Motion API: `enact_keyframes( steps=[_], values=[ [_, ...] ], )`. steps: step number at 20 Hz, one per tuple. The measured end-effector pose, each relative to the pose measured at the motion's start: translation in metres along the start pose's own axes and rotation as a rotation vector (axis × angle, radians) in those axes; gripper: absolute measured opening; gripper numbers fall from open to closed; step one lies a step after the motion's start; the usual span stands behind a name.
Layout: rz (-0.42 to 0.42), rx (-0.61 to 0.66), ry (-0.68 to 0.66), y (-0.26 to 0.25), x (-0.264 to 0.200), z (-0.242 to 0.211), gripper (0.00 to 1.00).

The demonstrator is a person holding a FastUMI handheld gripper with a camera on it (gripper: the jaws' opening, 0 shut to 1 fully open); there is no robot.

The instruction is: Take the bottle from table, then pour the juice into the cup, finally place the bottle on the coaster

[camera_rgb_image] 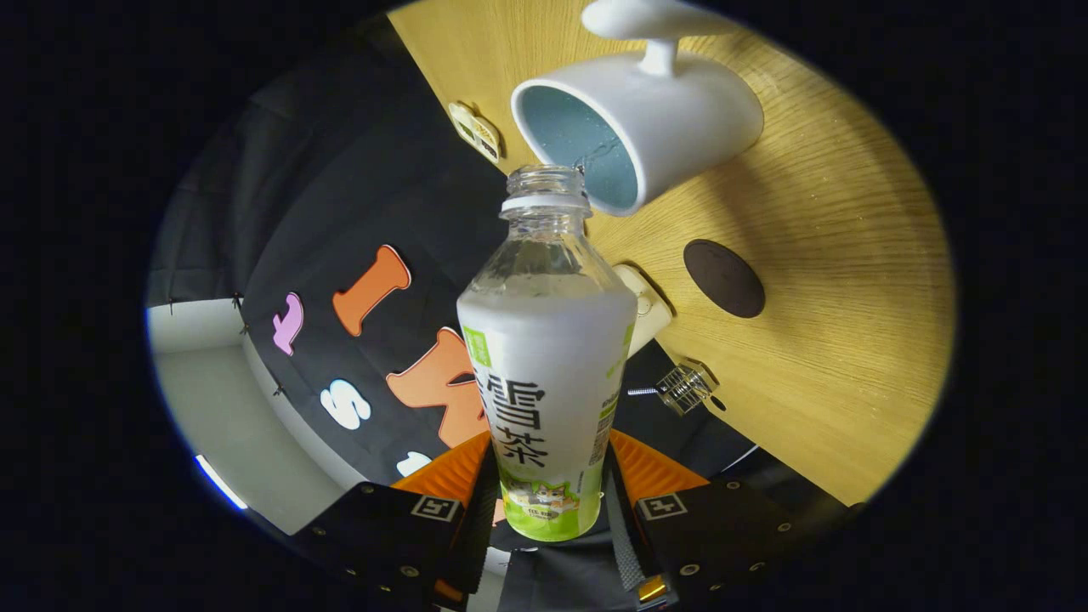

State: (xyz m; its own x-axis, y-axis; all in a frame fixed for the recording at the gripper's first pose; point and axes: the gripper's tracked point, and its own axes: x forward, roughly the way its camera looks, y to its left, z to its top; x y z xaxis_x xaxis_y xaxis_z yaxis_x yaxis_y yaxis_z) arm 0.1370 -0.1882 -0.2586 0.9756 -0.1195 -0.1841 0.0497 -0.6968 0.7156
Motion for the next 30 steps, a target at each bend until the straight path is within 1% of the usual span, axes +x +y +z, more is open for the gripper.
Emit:
enact_keyframes(
  steps=[8,12,16,17,19,20,22,27,28,30],
  values=[
    [0.007,0.072,0.013,0.008,0.001,-0.004,0.61],
    [-0.01,0.099,0.005,0.009,0.001,-0.004,0.61],
    [-0.019,0.059,0.002,0.006,0.002,-0.005,0.61],
    [-0.033,0.028,0.0,0.003,0.003,-0.006,0.61],
    [-0.095,-0.064,-0.004,-0.012,0.005,-0.006,0.61],
    [-0.138,-0.129,-0.011,-0.025,0.008,-0.004,0.61],
    [-0.183,-0.26,-0.028,-0.044,0.006,0.003,0.61],
    [-0.23,-0.597,-0.025,-0.066,0.004,0.01,0.61],
    [-0.229,-0.673,-0.011,-0.069,0.005,0.009,0.61],
    [-0.2,-0.806,-0.009,-0.063,0.006,0.009,0.61]
  ],
)
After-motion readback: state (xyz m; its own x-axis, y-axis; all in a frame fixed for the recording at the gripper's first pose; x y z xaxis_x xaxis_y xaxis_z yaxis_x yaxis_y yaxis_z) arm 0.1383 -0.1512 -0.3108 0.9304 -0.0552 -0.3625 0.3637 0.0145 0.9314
